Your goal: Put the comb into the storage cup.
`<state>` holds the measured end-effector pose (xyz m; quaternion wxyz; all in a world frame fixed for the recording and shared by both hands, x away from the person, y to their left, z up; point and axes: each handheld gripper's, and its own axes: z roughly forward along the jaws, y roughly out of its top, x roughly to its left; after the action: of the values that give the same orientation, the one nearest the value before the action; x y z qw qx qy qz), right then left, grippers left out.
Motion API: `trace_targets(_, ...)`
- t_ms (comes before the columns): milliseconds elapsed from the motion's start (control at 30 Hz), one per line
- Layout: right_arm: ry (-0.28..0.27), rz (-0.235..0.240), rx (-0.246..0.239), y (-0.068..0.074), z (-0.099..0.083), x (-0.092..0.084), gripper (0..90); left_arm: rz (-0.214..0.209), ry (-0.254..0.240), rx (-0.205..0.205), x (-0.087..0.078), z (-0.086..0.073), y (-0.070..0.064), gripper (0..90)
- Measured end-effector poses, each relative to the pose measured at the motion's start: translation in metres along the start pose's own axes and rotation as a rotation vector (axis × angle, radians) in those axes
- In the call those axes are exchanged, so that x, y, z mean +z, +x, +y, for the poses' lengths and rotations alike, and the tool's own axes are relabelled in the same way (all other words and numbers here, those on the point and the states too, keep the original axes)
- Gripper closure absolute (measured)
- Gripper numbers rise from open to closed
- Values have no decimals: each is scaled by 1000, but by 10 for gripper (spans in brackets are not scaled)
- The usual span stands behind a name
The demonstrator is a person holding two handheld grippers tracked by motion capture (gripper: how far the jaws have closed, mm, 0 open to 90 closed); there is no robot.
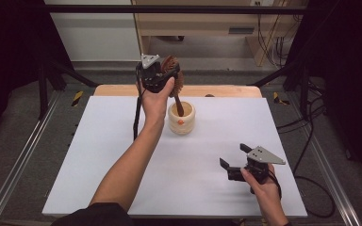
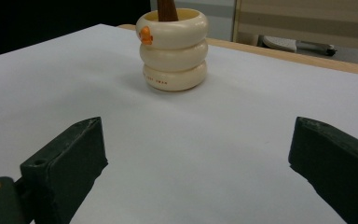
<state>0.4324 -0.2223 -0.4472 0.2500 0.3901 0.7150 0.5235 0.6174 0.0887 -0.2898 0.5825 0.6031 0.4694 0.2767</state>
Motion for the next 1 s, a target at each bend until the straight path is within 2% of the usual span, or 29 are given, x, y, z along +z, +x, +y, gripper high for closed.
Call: trace_targets(1000, 3, 8, -3, 1, 0, 1, 42, -5, 33, 15, 4, -15, -1, 503)
